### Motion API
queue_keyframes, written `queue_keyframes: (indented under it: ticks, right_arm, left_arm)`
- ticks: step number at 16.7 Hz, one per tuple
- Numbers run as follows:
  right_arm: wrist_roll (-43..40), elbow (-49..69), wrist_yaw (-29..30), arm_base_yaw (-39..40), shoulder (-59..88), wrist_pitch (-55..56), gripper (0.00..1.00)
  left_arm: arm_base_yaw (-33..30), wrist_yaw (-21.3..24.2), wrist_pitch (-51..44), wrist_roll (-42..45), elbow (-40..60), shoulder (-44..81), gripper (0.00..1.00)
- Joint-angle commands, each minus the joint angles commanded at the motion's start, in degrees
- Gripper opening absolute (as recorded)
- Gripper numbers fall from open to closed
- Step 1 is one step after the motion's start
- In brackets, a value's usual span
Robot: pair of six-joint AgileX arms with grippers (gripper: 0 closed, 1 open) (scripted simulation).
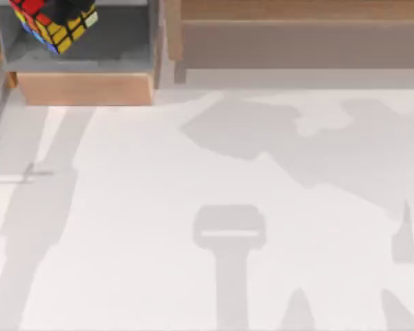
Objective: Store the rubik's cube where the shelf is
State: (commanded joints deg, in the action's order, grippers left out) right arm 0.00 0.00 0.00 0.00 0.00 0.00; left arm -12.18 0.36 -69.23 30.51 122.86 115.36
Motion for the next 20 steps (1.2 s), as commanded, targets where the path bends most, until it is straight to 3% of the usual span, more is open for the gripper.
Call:
queue_keyframes:
  ticks: [5,9,20]
  right_arm:
    - [0.0,0.0,0.0,0.0,0.0,0.0,1.0]
    - [0.0,0.0,0.0,0.0,0.0,0.0,1.0]
    - [0.0,0.0,0.0,0.0,0.0,0.0,1.0]
  left_arm:
    - [-20.5,-4.5,19.8,1.1,-11.9,0.8,0.0]
    - [-31.2,-9.7,39.1,-0.2,-19.8,7.9,0.0]
    - [-38.9,-33.1,96.6,-6.2,-30.5,16.6,0.0]
